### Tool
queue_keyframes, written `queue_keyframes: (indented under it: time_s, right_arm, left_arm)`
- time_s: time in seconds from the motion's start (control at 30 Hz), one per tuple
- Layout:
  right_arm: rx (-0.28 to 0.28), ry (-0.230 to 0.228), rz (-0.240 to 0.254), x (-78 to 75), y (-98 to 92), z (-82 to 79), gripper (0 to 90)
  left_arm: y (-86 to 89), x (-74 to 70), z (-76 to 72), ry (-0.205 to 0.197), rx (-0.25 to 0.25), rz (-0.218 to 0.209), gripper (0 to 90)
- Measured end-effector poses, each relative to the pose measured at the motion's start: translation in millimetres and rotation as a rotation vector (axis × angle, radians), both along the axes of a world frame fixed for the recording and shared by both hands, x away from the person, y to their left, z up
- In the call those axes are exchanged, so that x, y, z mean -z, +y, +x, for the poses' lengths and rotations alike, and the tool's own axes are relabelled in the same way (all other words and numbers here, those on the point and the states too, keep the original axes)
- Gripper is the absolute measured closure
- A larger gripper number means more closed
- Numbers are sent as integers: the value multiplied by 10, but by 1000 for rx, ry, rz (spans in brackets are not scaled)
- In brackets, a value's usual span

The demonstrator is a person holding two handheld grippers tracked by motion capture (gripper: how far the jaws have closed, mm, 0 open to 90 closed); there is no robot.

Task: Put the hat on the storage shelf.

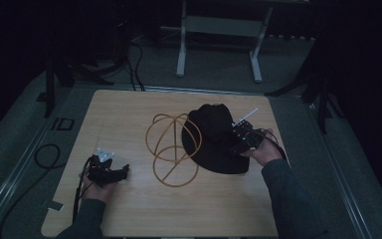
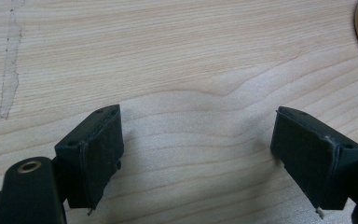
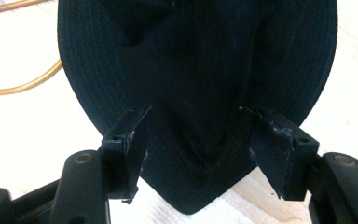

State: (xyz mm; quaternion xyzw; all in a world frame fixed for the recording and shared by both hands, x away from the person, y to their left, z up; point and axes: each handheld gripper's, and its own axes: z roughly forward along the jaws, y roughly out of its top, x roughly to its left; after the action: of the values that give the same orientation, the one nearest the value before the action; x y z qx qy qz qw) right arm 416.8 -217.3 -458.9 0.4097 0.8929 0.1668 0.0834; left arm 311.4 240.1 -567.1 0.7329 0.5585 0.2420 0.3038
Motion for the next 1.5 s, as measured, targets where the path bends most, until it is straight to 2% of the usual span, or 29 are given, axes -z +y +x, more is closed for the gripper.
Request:
queue_keyframes:
  time_s: [0.23, 0.3, 0.43, 0.57, 0.6, 0.63, 0.73, 0.77, 0.8, 0.87, 0.9, 1.0, 1.4, 1.5]
  right_arm:
    - [-20, 22, 7, -25, 97, 134, 297]
    - [-27, 21, 22, -45, 132, 173, 274]
    - [-38, 29, 17, -49, 192, 236, 285]
    - [-21, 84, 34, -17, 210, 324, 432]
    - [-21, 84, 34, -17, 210, 324, 432]
    - [-13, 105, 41, 0, 191, 363, 550]
    - [-10, 118, 52, -4, 151, 398, 709]
    - [-10, 118, 52, -4, 151, 398, 709]
    - [-10, 121, 52, -24, 144, 404, 764]
    - [-17, 123, 33, -37, 159, 402, 820]
    - [-17, 123, 33, -37, 159, 402, 820]
    - [-33, 129, -10, -47, 203, 410, 868]
    - [-22, 110, -19, -105, 182, 375, 877]
    - [-31, 94, -21, -164, 164, 330, 877]
  left_arm:
    - [1, 0, 1, 0, 2, 1, 174]
    - [1, 0, 1, 0, 2, 1, 174]
    - [1, 0, 1, 0, 2, 1, 174]
    - [1, 0, 1, 0, 2, 1, 174]
    - [1, 0, 1, 0, 2, 1, 174]
    - [1, 0, 1, 0, 2, 1, 174]
    - [1, 0, 2, 0, 3, 1, 174]
    - [1, 0, 2, 0, 3, 1, 174]
    - [1, 0, 2, 0, 3, 1, 174]
    - [1, 0, 2, 0, 3, 1, 174]
    - [1, 0, 2, 0, 3, 1, 174]
    - [1, 0, 2, 0, 3, 1, 174]
    - [1, 0, 2, -1, 3, 1, 174]
    - [1, 0, 2, -1, 3, 1, 174]
